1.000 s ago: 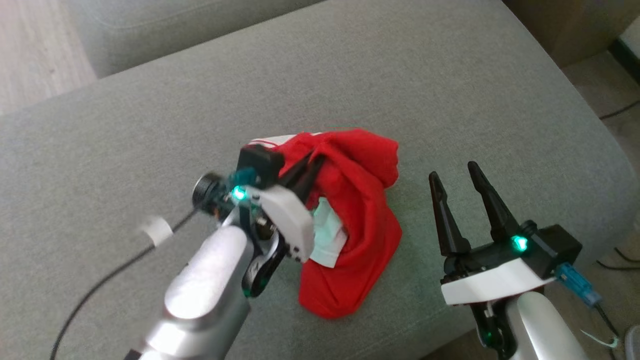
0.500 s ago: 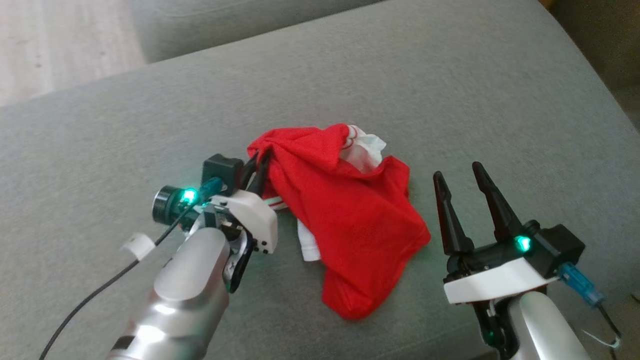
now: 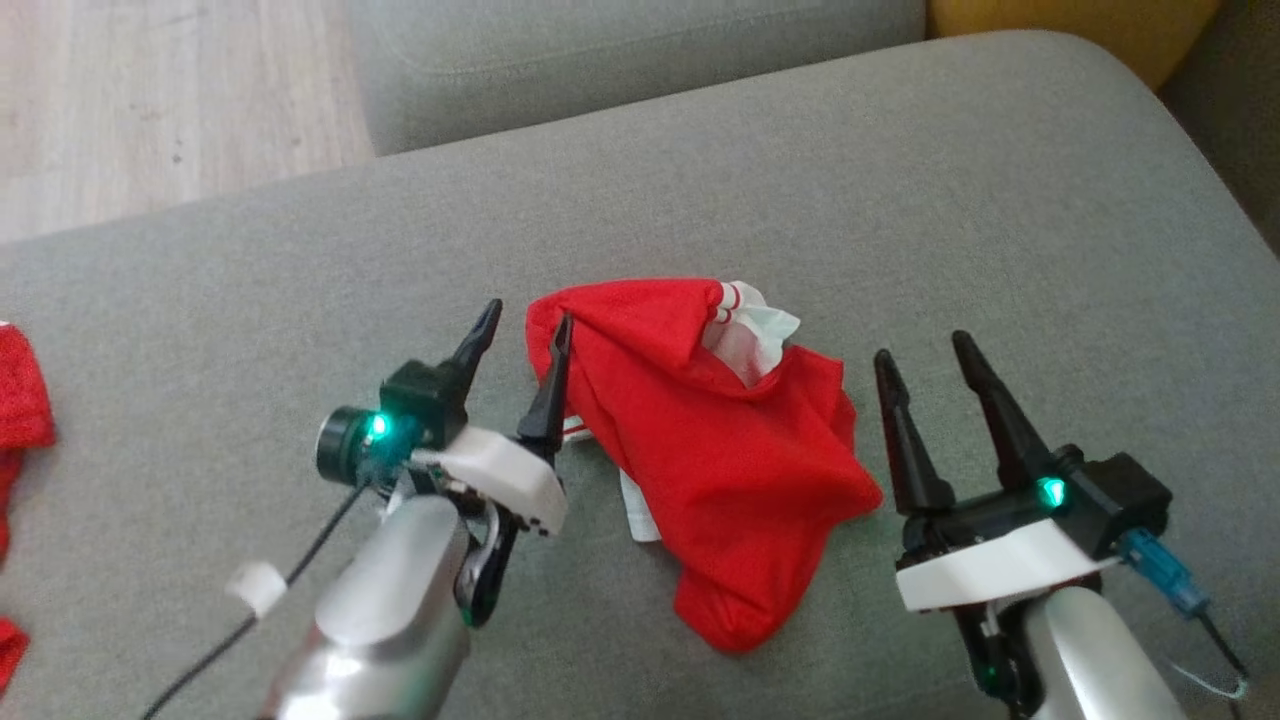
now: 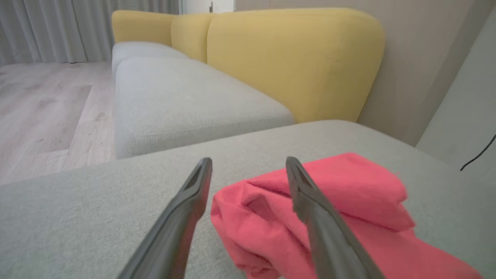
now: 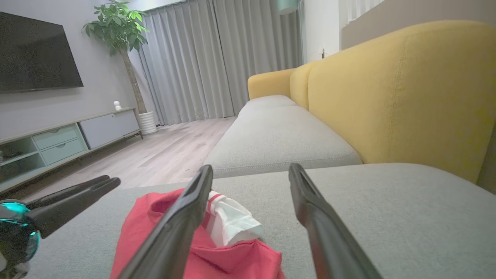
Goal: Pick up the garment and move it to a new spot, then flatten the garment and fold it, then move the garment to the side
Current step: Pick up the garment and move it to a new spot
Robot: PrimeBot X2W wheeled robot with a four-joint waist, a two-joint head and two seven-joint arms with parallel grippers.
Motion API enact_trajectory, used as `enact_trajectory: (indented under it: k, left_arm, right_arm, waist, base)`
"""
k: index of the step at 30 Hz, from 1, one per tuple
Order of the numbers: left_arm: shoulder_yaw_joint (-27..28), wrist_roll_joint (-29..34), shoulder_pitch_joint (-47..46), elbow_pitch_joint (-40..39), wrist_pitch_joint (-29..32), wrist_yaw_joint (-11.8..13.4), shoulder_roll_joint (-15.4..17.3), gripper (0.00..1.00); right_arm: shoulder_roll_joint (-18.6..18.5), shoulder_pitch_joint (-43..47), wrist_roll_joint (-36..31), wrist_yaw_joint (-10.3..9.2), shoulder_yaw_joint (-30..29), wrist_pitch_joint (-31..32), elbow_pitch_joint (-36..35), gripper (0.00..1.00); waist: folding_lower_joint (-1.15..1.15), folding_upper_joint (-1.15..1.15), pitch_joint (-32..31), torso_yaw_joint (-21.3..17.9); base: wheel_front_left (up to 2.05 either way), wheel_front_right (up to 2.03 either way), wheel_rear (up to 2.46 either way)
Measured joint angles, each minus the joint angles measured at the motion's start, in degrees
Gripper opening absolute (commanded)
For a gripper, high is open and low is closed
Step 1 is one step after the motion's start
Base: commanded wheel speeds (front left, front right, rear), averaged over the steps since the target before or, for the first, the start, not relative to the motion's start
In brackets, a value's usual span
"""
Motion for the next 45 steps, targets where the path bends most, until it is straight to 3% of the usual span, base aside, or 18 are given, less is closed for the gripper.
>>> enact_trajectory:
  k: [5, 10, 15, 20, 25, 32, 45]
  left_arm:
    - [1.0, 1.5, 6.7, -10.0, -1.5, 1.2, 1.3, 1.00]
    - [6.0, 4.5, 17.7, -23.9, -1.7, 3.1, 4.2, 1.00]
    - [10.9, 6.1, 28.2, -30.1, -1.7, 3.4, 4.7, 1.00]
    - [16.1, 8.4, 33.3, -32.8, -1.7, 2.4, 4.3, 1.00]
    - [19.1, 11.5, 37.1, -33.5, -1.7, -0.6, 3.4, 1.00]
    - [24.7, 14.2, 41.2, -32.9, -1.7, -2.1, 1.8, 1.00]
    - [27.2, 15.9, 41.7, -32.8, -1.7, -4.4, 0.5, 1.00]
  right_arm:
    - [-1.0, 0.7, -1.6, 0.00, -2.2, 0.0, -0.5, 1.00]
    - [-2.3, 3.4, -3.9, 0.00, -4.5, 0.0, -0.6, 1.00]
    - [-2.7, 5.1, -5.4, 0.00, -6.5, 0.0, -0.6, 1.00]
    - [-2.7, 6.3, -6.2, 0.00, -7.5, 0.0, 0.4, 1.00]
    - [-2.3, 7.7, -6.1, 0.00, -8.2, 0.0, 1.9, 1.00]
    - [-1.7, 8.2, -5.1, 0.00, -8.3, 0.0, 4.4, 1.00]
    - [-1.4, 8.2, -3.6, 0.00, -7.7, 0.0, 6.2, 1.00]
  waist:
    - [0.00, 0.00, -1.6, 0.8]
    - [-0.01, 0.00, -3.1, 2.4]
    - [-0.01, 0.00, -4.0, 3.9]
    - [0.00, 0.00, -4.3, 5.1]
    - [0.00, 0.00, -4.4, 5.9]
    - [0.00, 0.00, -4.7, 6.5]
    - [0.00, 0.00, -4.8, 7.7]
  base:
    - [0.00, 0.00, 0.00]
    - [0.00, 0.00, 0.00]
    - [0.00, 0.00, 0.00]
    - [0.00, 0.00, 0.00]
    - [0.00, 0.00, 0.00]
    - [0.00, 0.00, 0.00]
    - [0.00, 0.00, 0.00]
